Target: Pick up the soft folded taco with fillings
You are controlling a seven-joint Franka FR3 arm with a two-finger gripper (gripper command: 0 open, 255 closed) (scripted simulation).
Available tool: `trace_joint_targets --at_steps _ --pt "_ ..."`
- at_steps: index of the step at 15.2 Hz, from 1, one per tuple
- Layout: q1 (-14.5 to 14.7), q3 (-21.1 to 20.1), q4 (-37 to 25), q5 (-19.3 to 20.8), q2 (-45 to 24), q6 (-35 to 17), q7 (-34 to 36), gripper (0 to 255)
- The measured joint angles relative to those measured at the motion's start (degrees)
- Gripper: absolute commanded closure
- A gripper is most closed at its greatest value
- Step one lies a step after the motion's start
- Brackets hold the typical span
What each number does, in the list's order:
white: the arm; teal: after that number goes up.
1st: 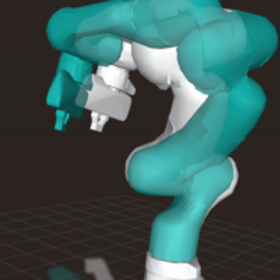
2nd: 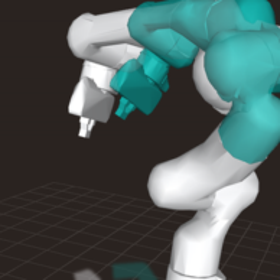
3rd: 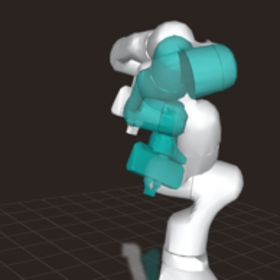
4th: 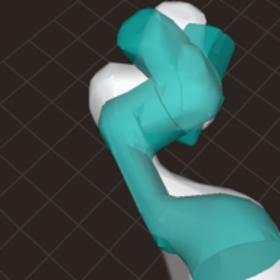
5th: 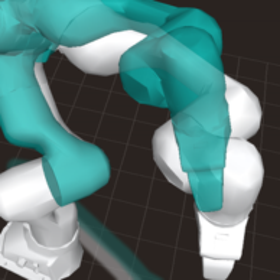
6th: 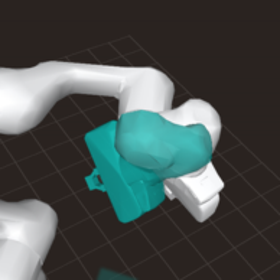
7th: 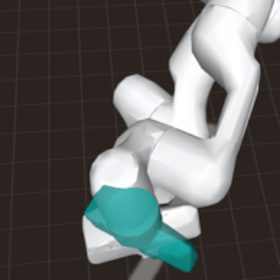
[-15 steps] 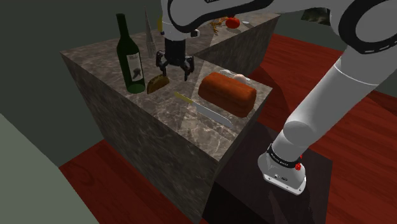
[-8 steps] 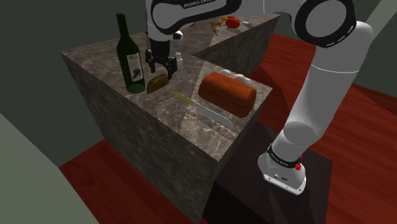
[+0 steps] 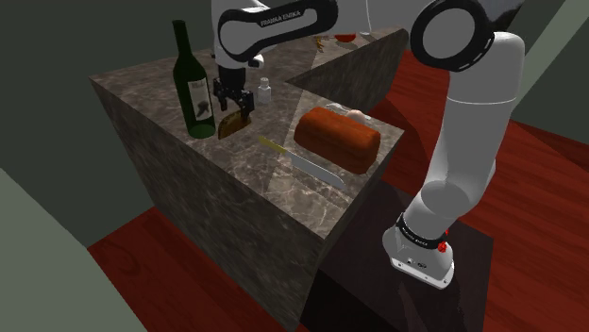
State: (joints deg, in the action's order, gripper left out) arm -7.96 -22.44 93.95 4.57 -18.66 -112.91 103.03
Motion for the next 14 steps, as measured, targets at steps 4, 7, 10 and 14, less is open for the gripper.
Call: trace_joint_targets --at_steps 4,7,10,14 --pt "0.15 0.13 1.28 0.38 -0.88 -2.1 0.28 255" --pt "0.16 0.14 1.33 0.42 -0.97 -2.28 0.3 255" --pt "0.17 0.15 1.34 0.43 -0.97 -2.32 0.31 255" --pt "0.15 0.15 1.37 0.41 -0.95 -2.32 0.28 255"
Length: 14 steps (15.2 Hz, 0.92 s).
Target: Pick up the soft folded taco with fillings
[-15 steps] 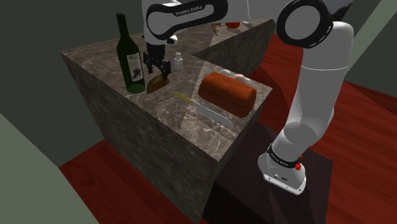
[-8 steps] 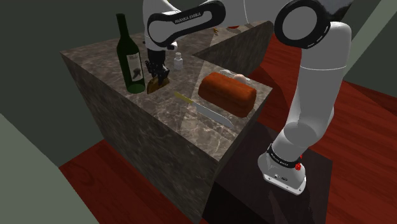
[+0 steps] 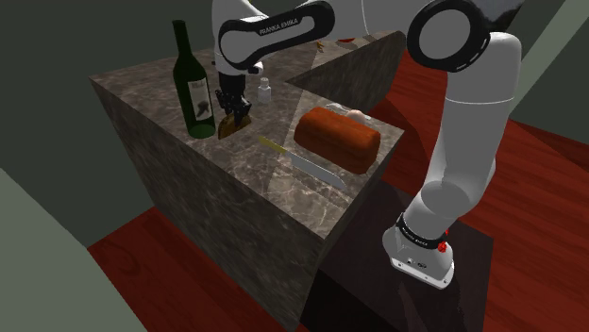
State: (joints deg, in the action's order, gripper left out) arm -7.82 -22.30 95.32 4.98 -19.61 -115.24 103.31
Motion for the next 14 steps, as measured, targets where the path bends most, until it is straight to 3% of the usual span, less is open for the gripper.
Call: trace_joint_targets --at_steps 14 --pt "0.03 -0.4 -7.5 -0.86 1.84 9.23 -0.34 255"
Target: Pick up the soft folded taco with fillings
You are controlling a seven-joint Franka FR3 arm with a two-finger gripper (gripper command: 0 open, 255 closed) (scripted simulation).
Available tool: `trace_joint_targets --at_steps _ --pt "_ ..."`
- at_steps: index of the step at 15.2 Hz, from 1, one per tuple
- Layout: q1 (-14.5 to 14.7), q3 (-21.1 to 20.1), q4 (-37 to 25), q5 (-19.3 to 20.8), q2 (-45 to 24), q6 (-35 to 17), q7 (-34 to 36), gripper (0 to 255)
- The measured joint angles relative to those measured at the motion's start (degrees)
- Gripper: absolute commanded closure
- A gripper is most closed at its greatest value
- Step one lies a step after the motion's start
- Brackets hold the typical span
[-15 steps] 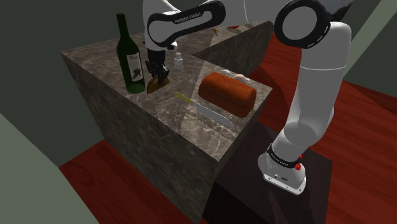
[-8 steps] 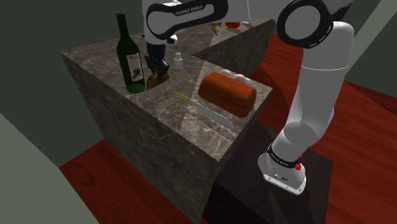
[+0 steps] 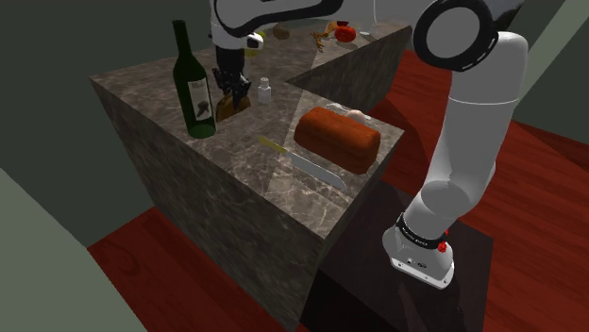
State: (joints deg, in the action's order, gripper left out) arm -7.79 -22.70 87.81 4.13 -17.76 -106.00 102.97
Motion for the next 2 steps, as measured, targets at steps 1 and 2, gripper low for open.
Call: trace_joint_targets --at_steps 1,2 --pt "0.01 -0.02 -0.67 -0.03 0.06 0.74 -0.03 255" --pt "0.07 -0.03 -1.28 -0.01 0.0 1.27 0.01 255"
